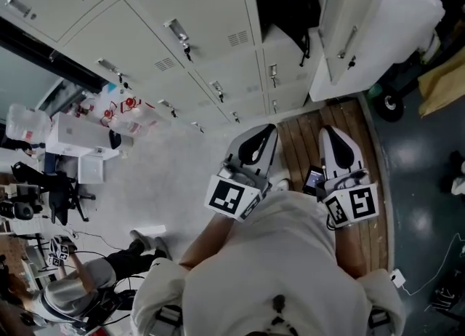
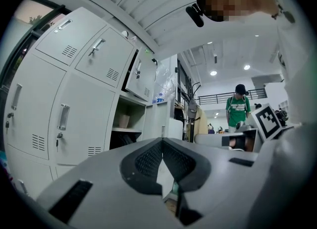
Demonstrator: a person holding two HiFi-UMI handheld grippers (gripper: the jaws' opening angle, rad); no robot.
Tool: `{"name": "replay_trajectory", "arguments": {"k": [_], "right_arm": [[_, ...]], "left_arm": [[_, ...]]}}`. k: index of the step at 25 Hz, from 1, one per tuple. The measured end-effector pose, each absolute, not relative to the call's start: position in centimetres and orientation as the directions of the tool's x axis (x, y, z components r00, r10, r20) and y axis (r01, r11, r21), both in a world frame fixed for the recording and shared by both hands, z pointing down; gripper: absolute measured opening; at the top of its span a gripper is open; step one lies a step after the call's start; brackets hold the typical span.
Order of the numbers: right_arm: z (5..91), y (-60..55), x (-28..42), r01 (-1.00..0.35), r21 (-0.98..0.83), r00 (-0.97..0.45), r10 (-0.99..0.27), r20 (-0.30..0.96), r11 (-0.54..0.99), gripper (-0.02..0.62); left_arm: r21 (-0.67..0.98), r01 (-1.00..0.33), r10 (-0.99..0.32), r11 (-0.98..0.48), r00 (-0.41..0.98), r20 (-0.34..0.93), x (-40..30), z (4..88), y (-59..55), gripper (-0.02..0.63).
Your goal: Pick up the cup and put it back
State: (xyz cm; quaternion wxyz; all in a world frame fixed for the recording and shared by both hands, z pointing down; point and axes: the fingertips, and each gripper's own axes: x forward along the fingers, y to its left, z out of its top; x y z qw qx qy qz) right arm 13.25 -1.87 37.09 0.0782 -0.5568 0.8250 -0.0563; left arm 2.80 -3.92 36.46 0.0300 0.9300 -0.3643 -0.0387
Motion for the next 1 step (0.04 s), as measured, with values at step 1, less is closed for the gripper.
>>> {"name": "replay_trajectory", "arguments": {"k": [1], "right_arm": [[36.94,-1.79,13.29,-0.911,-0.177,-0.366,-0.928,-0.070,0.372,0.026]], "left_arm": [[0.081,-0.672,-0.676,-0.736,0.735,-0.049,2.93,36.39,-3.89,0.008]]}}
